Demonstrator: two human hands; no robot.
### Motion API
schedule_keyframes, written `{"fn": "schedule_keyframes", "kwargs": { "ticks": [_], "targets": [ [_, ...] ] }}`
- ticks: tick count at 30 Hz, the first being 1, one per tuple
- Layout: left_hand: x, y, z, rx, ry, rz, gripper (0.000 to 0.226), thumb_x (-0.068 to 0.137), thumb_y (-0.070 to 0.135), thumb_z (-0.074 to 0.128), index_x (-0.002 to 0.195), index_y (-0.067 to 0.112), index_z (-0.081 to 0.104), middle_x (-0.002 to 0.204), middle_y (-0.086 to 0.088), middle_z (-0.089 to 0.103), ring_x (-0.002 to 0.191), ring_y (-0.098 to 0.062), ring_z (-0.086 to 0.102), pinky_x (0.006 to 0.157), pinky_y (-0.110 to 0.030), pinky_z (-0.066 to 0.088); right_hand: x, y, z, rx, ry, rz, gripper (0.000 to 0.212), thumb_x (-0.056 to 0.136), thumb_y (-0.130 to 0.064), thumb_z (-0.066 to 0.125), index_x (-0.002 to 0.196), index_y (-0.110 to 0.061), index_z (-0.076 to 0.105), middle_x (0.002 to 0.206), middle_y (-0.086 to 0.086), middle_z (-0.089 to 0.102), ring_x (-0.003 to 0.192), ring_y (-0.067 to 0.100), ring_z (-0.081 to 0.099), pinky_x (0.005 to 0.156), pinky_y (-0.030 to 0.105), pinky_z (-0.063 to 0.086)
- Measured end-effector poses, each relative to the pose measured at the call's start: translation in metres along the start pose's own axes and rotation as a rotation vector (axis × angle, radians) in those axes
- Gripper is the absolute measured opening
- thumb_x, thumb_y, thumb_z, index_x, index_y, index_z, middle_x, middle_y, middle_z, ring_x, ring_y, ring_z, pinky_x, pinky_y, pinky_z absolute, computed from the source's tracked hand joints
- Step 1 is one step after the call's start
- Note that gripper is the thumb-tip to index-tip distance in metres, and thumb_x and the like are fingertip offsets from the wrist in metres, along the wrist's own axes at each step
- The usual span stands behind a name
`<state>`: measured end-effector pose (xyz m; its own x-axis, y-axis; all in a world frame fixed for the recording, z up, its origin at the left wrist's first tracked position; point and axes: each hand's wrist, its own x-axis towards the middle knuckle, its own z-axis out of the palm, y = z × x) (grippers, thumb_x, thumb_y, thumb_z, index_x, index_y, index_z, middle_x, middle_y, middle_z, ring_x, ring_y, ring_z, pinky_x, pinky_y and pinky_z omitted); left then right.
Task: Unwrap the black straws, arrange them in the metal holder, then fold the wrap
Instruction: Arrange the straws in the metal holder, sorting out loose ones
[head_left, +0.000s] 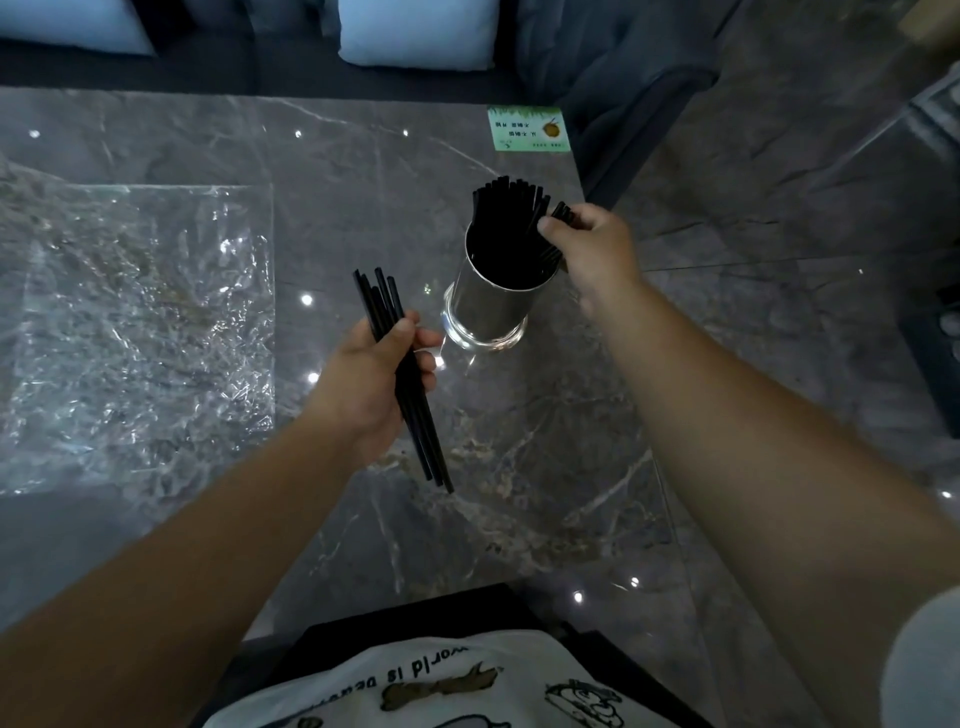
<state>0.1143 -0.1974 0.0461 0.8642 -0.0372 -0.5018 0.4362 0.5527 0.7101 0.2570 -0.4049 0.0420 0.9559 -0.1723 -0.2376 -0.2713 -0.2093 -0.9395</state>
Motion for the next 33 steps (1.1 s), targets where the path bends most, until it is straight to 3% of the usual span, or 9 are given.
{"fn": "schedule_keyframes", "kwargs": {
  "ticks": [8,13,18,23,26,29,33],
  "targets": [
    [0.0,-0.001,-0.006,0.002,-0.005,0.005,0.011,0.101,0.015,0.045,0.099,0.016,0.056,0.077,0.001,0.066,0.063,-0.011,0.056,0.059,-0.025,0.049,-0.001,-0.008,0.005,0.005,-0.008,0.011,0.016,0.085,-0.011,0.067,0.086,-0.027,0.067,0.084,-0.005,0.07,0.075,0.004,0.068,0.062,0.017,0.052],
    [-0.003,0.001,-0.007,-0.002,-0.008,0.006,0.01,0.101,0.016,0.046,0.1,0.015,0.055,0.076,0.001,0.067,0.063,-0.011,0.056,0.059,-0.025,0.049,0.0,-0.008,0.006,-0.007,0.004,0.004,0.015,0.086,-0.01,0.066,0.078,-0.023,0.067,0.076,-0.003,0.069,0.07,0.007,0.068,0.064,0.022,0.054],
    [-0.003,0.003,-0.007,-0.006,0.001,0.009,0.01,0.101,0.015,0.046,0.098,0.015,0.055,0.076,0.001,0.066,0.063,-0.011,0.055,0.06,-0.025,0.049,-0.001,-0.007,0.004,0.006,-0.001,0.028,0.012,0.087,-0.011,0.065,0.081,-0.022,0.067,0.082,0.001,0.071,0.079,0.014,0.07,0.072,0.027,0.057],
    [-0.003,0.003,-0.009,-0.007,-0.006,0.008,0.01,0.101,0.015,0.045,0.1,0.015,0.055,0.076,0.001,0.066,0.064,-0.011,0.055,0.06,-0.025,0.049,-0.003,-0.008,0.002,0.014,-0.019,0.042,0.014,0.088,-0.01,0.063,0.083,-0.022,0.068,0.083,-0.001,0.071,0.079,0.012,0.07,0.069,0.024,0.055],
    [-0.002,0.003,-0.009,-0.003,-0.025,0.01,0.011,0.101,0.015,0.045,0.098,0.015,0.056,0.076,0.001,0.066,0.064,-0.011,0.056,0.06,-0.025,0.049,-0.002,-0.01,0.003,-0.004,-0.021,0.066,0.012,0.086,-0.011,0.065,0.089,-0.022,0.067,0.088,0.001,0.071,0.083,0.015,0.07,0.072,0.029,0.058],
    [0.0,0.004,-0.009,-0.003,-0.034,0.012,0.011,0.101,0.015,0.046,0.098,0.016,0.057,0.076,0.001,0.066,0.064,-0.011,0.056,0.06,-0.025,0.049,-0.002,-0.016,0.006,-0.024,-0.025,0.073,0.018,0.082,-0.013,0.07,0.098,-0.02,0.065,0.091,0.001,0.07,0.08,0.011,0.069,0.063,0.021,0.055],
    [0.0,0.004,-0.009,0.006,-0.038,0.019,0.012,0.101,0.015,0.045,0.099,0.016,0.057,0.076,0.002,0.066,0.065,-0.011,0.056,0.06,-0.025,0.049,0.0,-0.023,0.008,-0.104,-0.018,0.042,0.011,0.082,-0.013,0.072,0.084,-0.021,0.063,0.081,-0.003,0.067,0.066,0.002,0.065,0.052,0.013,0.048]
  ]
}}
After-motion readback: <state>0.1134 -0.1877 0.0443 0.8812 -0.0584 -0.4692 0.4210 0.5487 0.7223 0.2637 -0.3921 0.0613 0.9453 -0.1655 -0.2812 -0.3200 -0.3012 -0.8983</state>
